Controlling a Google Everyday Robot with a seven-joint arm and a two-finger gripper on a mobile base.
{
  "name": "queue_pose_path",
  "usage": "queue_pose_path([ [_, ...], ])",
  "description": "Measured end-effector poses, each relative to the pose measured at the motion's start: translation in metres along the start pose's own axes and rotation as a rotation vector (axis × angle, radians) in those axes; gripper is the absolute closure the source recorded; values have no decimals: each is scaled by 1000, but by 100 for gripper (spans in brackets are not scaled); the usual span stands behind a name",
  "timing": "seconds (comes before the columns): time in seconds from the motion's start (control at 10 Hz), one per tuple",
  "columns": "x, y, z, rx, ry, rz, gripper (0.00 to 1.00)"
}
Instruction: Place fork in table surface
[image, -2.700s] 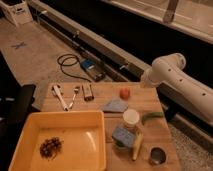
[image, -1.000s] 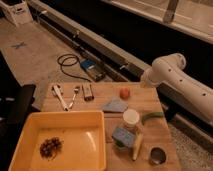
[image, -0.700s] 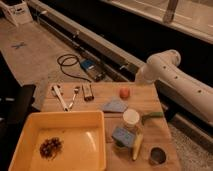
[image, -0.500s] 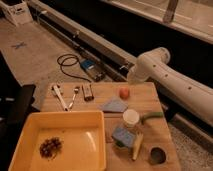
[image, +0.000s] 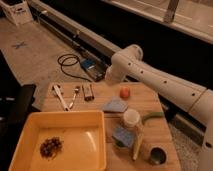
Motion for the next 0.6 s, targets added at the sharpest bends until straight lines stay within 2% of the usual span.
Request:
queue_pose_path([
  [0.5,0,-1,-2,4,2,-3,71],
  [0.6,3,-12,-4,6,8,-35,71],
])
